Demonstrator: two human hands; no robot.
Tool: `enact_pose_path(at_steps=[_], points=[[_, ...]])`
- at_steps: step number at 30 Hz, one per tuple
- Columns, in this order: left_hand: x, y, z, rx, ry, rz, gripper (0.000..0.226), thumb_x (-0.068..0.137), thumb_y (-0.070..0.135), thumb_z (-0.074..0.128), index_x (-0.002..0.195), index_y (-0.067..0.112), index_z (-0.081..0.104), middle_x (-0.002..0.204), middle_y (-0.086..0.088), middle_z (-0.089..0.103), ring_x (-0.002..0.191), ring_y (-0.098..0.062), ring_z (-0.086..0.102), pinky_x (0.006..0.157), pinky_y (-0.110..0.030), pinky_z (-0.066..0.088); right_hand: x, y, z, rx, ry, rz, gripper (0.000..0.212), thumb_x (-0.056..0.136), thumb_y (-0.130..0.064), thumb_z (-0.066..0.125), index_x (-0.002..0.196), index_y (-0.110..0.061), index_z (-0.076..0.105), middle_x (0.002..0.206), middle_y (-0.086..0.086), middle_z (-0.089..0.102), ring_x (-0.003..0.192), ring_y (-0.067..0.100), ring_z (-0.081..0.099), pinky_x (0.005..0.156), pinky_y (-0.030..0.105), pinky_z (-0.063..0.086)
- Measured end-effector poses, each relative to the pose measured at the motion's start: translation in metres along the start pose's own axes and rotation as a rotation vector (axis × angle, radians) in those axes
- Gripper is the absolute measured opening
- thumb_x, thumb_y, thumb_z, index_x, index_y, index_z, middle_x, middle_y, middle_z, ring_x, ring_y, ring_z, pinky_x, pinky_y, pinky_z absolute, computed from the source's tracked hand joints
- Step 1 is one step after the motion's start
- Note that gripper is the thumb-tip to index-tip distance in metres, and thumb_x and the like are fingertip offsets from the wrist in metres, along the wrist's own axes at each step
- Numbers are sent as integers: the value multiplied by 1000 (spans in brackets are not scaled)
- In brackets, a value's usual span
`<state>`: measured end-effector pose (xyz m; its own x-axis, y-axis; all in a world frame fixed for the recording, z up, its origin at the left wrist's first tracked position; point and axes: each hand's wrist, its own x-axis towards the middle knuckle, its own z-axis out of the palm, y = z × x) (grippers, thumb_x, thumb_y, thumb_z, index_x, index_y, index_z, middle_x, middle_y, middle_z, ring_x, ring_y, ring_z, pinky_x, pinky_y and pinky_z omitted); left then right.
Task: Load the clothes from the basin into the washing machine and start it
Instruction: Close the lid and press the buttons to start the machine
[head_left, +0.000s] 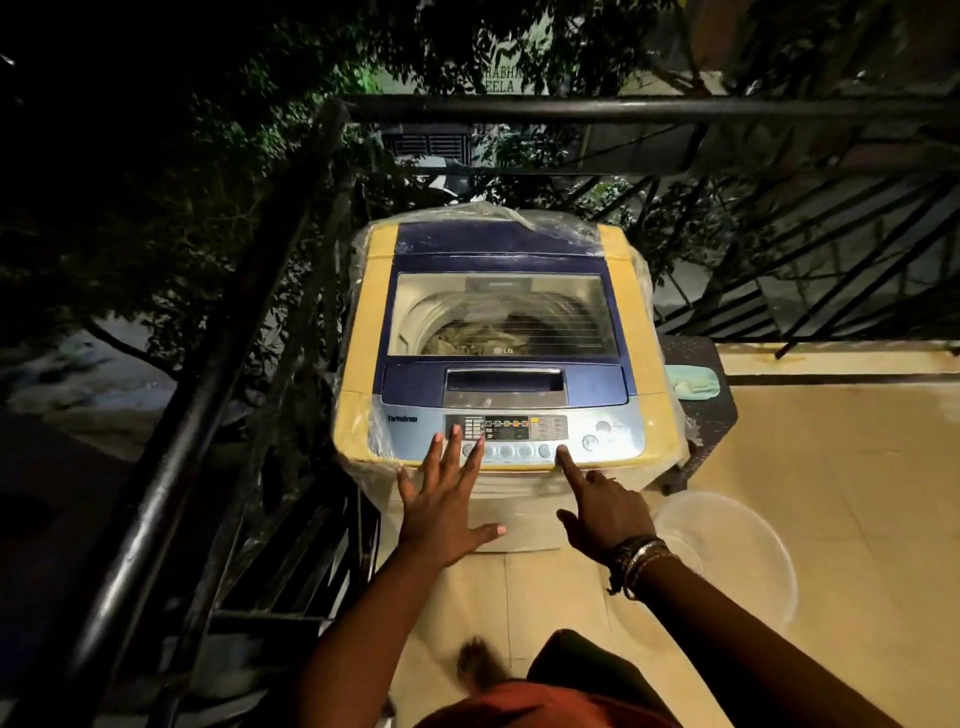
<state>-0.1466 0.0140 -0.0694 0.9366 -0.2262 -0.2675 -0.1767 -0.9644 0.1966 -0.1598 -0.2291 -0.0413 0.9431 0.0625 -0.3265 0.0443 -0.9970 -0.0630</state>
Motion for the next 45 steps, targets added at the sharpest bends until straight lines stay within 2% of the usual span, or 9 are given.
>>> enact_pose_path(at_steps=[3,8,11,17,23,28,32,40,45], points=[[-2,-2,2,-3,21,-5,124,72,89,52,157,36,-22,161,9,-38,152,-18,-30,117,-70,9,-5,-2,-1,93,-66,38,102,95,-46,57,153,-40,-26,95,5,66,78,25,65,59,32,47],[-2,-6,3,-24,52,-11,120,77,85,50,159,31,-19,162,13,-35,153,-14,-27,116,-66,12,-5,-4,-7,226,-151,89,106,88,-24,57,150,-49,-26,68,0,56,62,22,60,56,32,49],[-1,-7,3,3,49,-9,117,80,82,51,159,30,-18,162,12,-36,152,-15,-28,118,-65,13,-4,-3,-18,233,-185,107,102,87,-24,56,152,-52,-18,69,0,56,63,21,57,55,30,46],[-1,-5,5,-71,59,-9,117,80,77,59,161,31,-13,164,12,-33,153,-14,-26,120,-66,11,-2,-12,-34,104,-196,79,95,93,-50,60,157,-42,-10,90,6,64,77,26,61,63,32,45],[-1,-5,3,-96,56,-5,119,81,75,59,159,32,-19,161,13,-37,152,-15,-30,119,-70,7,5,-27,-41,32,-178,42,92,91,-54,60,158,-43,-3,104,9,69,91,29,68,65,33,47],[1,-3,5,-46,52,-13,117,80,73,62,158,37,-17,161,11,-38,152,-17,-29,115,-75,12,4,-23,-41,-14,-234,35,96,94,-43,60,157,-42,-11,101,8,69,77,25,62,61,32,46],[-1,4,6,-2,68,-29,118,79,69,67,157,42,-17,162,6,-37,153,-22,-28,112,-76,20,10,-27,-47,-55,-258,14,95,89,-25,57,159,-37,-7,84,2,59,72,23,59,60,31,47],[-1,19,5,35,96,-52,116,79,69,67,157,44,-15,163,-1,-36,152,-29,-29,109,-66,36,19,-34,-57,-127,-243,-56,89,83,-21,55,161,-20,12,112,5,68,102,29,67,81,35,54],[-1,17,5,29,110,-45,118,77,71,68,157,45,-14,164,-1,-35,152,-29,-28,107,-65,40,13,-32,-59,-134,-179,-63,88,81,-21,57,159,-23,17,102,5,68,94,29,68,73,35,52]])
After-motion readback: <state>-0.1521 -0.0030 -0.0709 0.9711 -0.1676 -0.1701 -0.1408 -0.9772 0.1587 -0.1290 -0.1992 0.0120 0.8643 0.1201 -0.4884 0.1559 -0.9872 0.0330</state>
